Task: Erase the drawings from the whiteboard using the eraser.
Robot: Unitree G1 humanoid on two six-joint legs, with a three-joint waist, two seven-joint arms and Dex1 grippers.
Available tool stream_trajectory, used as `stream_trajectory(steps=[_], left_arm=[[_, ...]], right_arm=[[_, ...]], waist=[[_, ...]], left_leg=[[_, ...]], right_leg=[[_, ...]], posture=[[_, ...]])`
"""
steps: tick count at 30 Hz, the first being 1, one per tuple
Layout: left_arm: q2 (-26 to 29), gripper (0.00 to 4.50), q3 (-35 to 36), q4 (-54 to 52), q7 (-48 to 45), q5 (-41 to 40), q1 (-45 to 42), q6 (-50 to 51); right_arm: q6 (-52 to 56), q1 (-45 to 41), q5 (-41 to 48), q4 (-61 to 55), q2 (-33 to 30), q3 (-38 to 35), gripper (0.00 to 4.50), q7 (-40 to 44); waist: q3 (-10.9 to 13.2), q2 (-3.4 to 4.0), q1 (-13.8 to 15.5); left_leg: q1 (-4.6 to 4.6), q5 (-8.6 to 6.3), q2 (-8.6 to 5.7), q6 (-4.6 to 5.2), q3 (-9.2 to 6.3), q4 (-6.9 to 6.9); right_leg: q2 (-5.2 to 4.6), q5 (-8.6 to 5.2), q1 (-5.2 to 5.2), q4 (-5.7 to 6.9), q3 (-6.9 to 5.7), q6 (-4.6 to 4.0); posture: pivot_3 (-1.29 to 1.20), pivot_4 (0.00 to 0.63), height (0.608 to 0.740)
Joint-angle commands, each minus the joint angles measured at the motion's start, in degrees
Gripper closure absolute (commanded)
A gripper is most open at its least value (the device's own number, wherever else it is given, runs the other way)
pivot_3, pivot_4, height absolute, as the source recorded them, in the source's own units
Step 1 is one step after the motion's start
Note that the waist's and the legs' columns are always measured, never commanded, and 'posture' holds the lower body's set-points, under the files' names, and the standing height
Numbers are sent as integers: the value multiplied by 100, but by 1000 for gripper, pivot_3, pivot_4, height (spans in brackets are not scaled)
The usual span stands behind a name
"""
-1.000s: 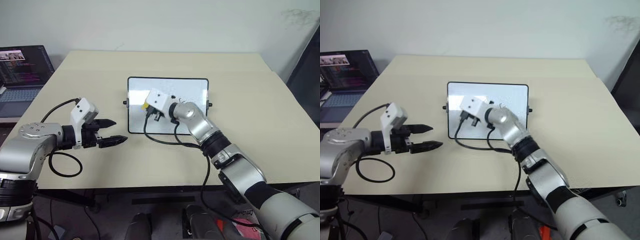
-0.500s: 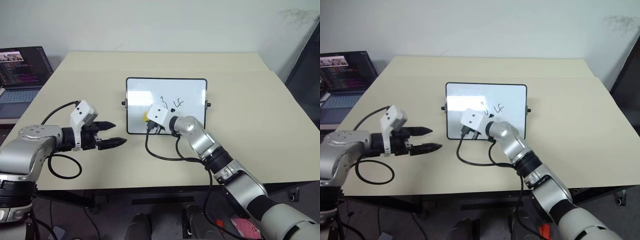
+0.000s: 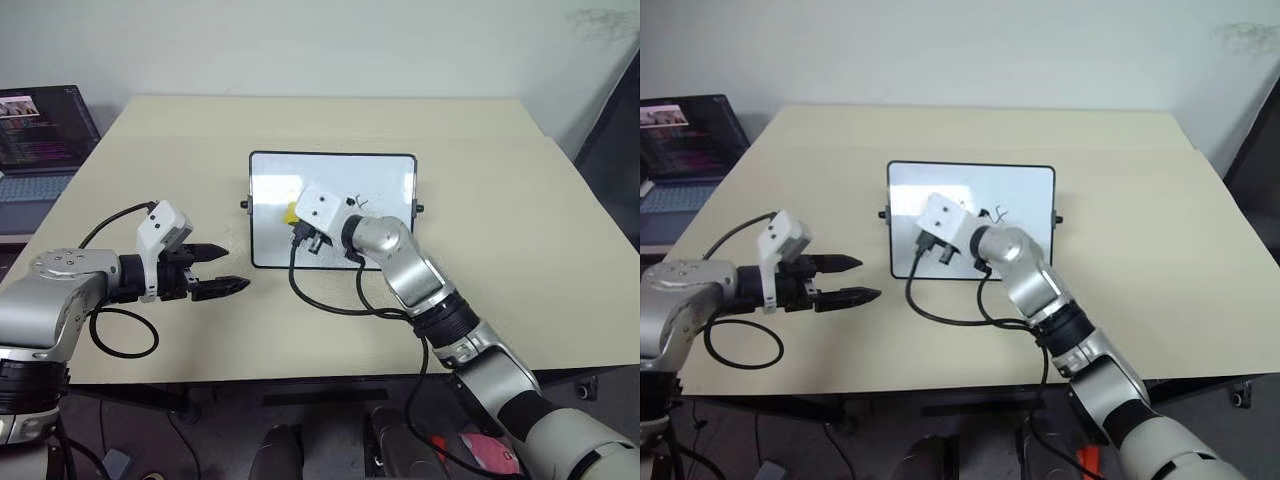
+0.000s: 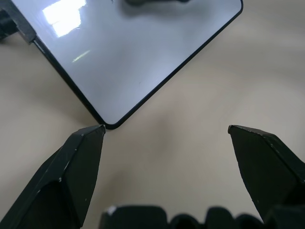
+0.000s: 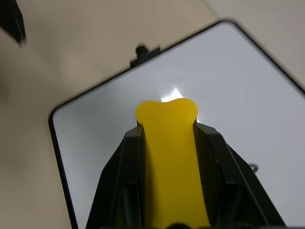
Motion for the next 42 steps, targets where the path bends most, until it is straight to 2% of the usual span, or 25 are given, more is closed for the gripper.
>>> stream_trajectory(steps=[1, 10, 16, 21, 26, 29, 34, 37, 42], left_arm=[[77, 0, 51, -29, -84, 10, -178, -107], [20, 0, -33, -318, -274, -71, -257, -208], [12, 0, -46, -333, -224, 92, -148, -448], [-239, 0, 134, -296, 50, -36, -133, -439], [-381, 0, 279, -343, 195, -100, 78, -395], [-419, 0, 236, -330, 224, -105, 18, -389], [-511, 0, 20, -216, 234, -70, -281, -338], [-562, 0, -143, -120, 248, 18, -443, -318], [-621, 0, -272, -63, 276, 50, -642, -255]], right_arm=[[130, 147, 261, -1028, -49, -278, 3377, 11], [612, 1229, 350, -2870, -760, -641, 3377, -134], [485, 2089, 627, -3835, -1344, -825, 3377, 6], [-103, 3474, 913, -4124, -1647, -1254, 3377, -145], [-446, 4061, 948, -4130, -1604, -1266, 3377, -411], [-448, 3847, 917, -4039, -1505, -1178, 3377, -543], [-467, 2853, 720, -3369, -1444, -865, 3378, -555], [-439, 1886, 547, -2517, -1339, -675, 3378, -591], [-609, 790, 322, -1114, -1183, -524, 3378, -711]], waist=[[0, 0, 5], [0, -1, 26], [-1, -1, 10], [-2, -4, 30], [-1, -5, -11], [-1, -5, -5], [-1, -6, 10], [-1, -6, -2], [-1, -6, 13]], left_leg=[[0, 0, 0, 0, 1, -6], [2, -2, -4, -4, 8, -19], [8, -2, 2, -3, 11, -20], [9, -2, 0, -3, 12, -19], [16, -2, -1, -3, 25, -16], [27, 0, 2, -1, 23, -15], [24, 2, 0, -2, 22, -3], [23, 2, -1, -2, 22, -3], [17, 2, 0, -2, 16, -6]], right_leg=[[0, 0, -2, -1, 1, 0], [-5, -3, -2, -10, 3, 0], [0, -6, 0, -8, 5, -2], [-2, -10, 6, -10, 5, 1], [-2, -9, 7, -5, 17, 4], [1, -6, 10, 3, 15, 1], [2, -2, 17, 1, 15, 5], [1, -2, 17, -2, 15, 5], [1, -1, 14, -1, 9, 3]], posture=[[0, 150, 740], [0, 150, 740], [0, 150, 740], [0, 150, 740], [0, 150, 740], [0, 150, 740], [0, 150, 740], [0, 150, 740], [0, 150, 740]])
